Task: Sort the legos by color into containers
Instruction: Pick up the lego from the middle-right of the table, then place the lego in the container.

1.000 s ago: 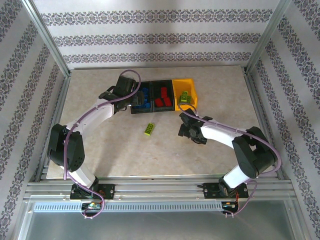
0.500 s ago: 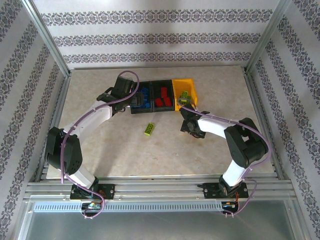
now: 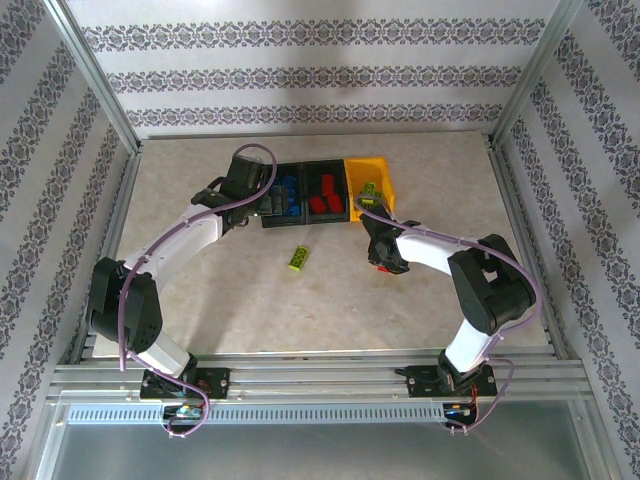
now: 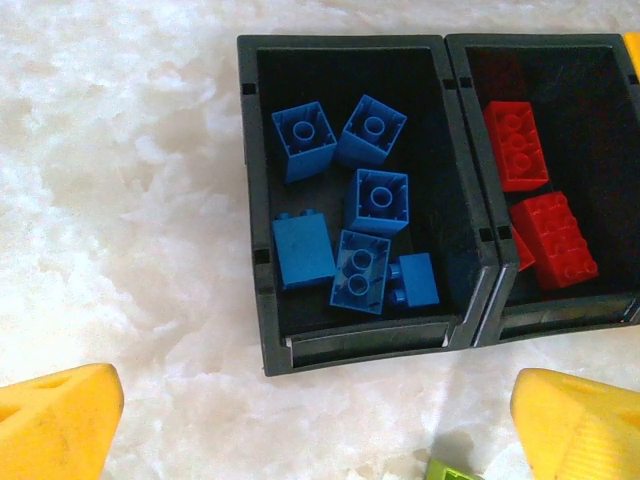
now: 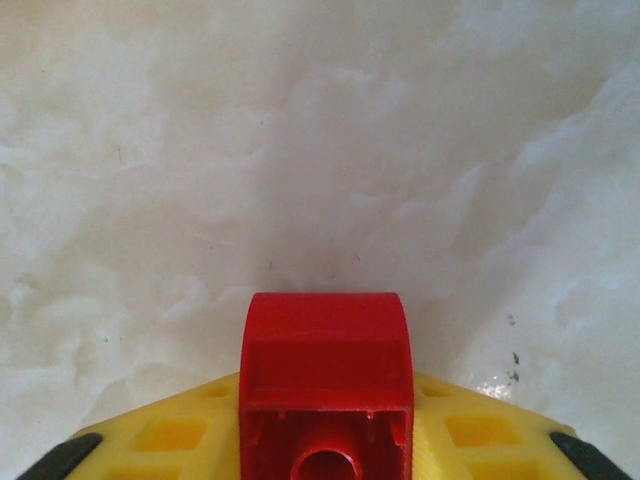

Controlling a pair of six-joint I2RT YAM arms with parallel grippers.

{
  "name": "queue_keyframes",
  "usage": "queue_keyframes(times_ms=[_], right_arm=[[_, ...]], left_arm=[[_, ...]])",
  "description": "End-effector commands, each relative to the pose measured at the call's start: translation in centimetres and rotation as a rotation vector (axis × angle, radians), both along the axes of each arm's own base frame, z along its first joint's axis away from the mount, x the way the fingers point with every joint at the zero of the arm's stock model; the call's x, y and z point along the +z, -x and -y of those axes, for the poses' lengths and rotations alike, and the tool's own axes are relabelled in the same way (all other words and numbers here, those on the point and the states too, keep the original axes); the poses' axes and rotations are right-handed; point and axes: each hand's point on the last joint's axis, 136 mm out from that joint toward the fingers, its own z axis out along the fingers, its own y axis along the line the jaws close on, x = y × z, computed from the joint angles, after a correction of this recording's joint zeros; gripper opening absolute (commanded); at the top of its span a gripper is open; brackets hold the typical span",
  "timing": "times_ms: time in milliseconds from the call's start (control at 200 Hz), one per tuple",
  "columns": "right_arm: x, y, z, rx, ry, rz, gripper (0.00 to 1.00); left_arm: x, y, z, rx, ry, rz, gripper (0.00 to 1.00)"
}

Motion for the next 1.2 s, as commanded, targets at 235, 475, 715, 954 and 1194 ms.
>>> queue_keyframes(times_ms=[235,475,715,954,1194], right_arm=[[3.2,-1.9,-5.4,0.164,-0.074,0.059,0.18],[6.8,-5.0,-9.5,0.277,-0.093,0.156,0.16],[8.4,-8.9,-12.7,0.377,-0.072,0.213,0.16],[8.6,-13.3,-14.2,0.428,-0.024,0.255,0.17],[7.3,-16.4,-14.5,0.435,-0.036,0.254,0.21]], left_arm=[[-0.1,1.7,-3.2,0.092,-0.031,0.017,1.00],[-1.0,3.3,-5.1,0.154,-0.047,0.028,1.00],[-1.5,4.3,-5.5,0.166,-0.042,0.021,1.00],[-1.9,4.7,-5.6,0.165,-0.034,0.009,1.00],[-1.9,4.9,-5.6,0.162,-0.038,0.006,1.00]])
